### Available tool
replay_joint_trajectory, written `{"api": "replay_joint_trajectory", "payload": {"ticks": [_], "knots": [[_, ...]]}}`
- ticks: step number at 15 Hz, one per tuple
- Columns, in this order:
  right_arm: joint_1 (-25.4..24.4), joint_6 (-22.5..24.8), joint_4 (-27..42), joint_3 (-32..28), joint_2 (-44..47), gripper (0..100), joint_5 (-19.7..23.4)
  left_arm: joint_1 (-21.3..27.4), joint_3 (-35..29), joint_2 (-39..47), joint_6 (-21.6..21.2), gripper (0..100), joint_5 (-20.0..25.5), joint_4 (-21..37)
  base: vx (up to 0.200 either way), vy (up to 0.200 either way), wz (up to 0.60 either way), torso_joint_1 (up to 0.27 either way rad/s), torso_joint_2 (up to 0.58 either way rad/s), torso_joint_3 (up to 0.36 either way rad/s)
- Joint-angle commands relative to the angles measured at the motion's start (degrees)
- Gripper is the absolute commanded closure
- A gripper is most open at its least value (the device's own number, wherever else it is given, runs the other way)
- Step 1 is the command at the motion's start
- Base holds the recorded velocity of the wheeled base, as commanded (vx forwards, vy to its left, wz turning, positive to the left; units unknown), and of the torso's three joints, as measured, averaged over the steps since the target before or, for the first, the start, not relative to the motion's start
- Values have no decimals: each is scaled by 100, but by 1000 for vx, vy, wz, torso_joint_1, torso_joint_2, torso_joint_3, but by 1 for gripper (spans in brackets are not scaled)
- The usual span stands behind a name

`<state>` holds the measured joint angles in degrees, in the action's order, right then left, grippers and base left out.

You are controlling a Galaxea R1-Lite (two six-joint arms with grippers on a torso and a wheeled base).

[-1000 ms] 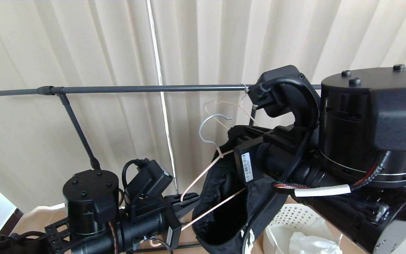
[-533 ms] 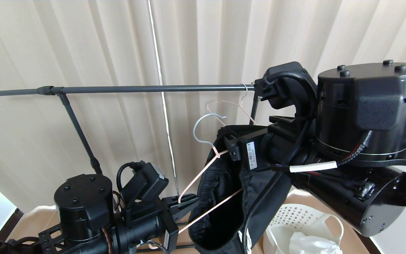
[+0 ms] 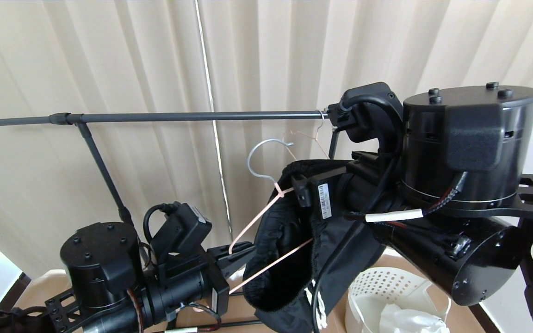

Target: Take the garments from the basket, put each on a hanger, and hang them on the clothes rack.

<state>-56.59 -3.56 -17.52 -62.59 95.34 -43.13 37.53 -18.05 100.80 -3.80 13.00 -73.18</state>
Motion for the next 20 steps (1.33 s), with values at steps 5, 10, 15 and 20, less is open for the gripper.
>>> {"api": "replay_joint_trajectory", "payload": {"ticks": [5, 10, 15, 20], "knots": [[-195, 4, 20, 36, -165, 0, -2, -229, -40, 168, 38, 100, -69, -12, 0, 0, 0, 0, 0, 0], [-318, 31, 73, 282, -438, 0, 68, -422, -146, 150, 20, 100, -43, -293, 0, 0, 0, 0, 0, 0], [842, 1068, 82, 1047, -1492, 0, 2406, -818, -128, 168, -138, 100, 502, -355, 0, 0, 0, 0, 0, 0], [2196, 2870, 2297, 54, -2046, 0, 5201, -1301, -111, 361, -490, 100, 1759, -364, 0, 0, 0, 0, 0, 0]]}}
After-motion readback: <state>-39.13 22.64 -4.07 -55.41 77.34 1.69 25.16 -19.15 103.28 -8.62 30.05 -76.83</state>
